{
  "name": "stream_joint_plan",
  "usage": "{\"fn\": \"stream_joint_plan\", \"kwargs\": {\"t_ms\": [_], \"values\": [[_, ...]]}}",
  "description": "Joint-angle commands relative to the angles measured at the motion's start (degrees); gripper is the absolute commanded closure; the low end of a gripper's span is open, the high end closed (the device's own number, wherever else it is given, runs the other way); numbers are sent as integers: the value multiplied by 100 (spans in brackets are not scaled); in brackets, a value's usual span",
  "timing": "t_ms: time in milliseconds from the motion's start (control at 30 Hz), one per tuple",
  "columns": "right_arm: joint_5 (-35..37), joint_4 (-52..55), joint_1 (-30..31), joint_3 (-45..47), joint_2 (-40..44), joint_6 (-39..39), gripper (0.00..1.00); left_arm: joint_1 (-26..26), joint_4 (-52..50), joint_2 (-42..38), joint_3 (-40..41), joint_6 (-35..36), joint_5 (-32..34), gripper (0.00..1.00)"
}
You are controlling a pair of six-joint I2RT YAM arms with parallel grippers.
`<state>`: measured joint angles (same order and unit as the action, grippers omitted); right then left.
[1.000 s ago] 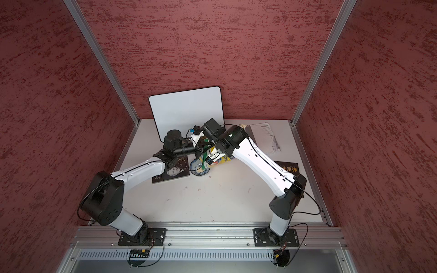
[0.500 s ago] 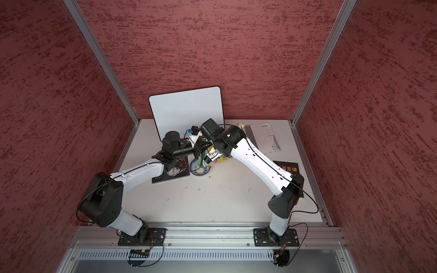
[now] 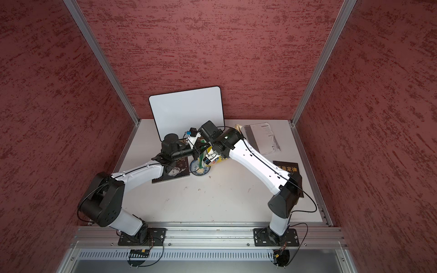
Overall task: Pour the oats into the breakfast bowl
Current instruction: Pour the oats into the bowl.
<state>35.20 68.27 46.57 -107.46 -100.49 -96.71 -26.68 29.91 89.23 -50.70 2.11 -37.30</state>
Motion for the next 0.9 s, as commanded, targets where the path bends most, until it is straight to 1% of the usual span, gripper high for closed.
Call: {"fn": "stream_joint_plan", "kwargs": {"t_ms": [0,200,267,467,667,867], "values": [[625,-946,59,-223,409,-29,100,-4,120,55,80,-77,-17,93],[729,-1145,52,-521,386,-274,100,7,164,30,49,-98,-14,93],[798,-1212,60,-496,375,-442,100,5,176,36,68,-105,-12,93],[772,-1467,58,-219,444,-590,100,11,370,118,243,-189,30,93],[758,-1334,57,-429,416,-440,100,5,412,122,191,-214,21,93],[827,-1552,46,-458,395,-485,100,7,436,156,106,-243,29,93]]}}
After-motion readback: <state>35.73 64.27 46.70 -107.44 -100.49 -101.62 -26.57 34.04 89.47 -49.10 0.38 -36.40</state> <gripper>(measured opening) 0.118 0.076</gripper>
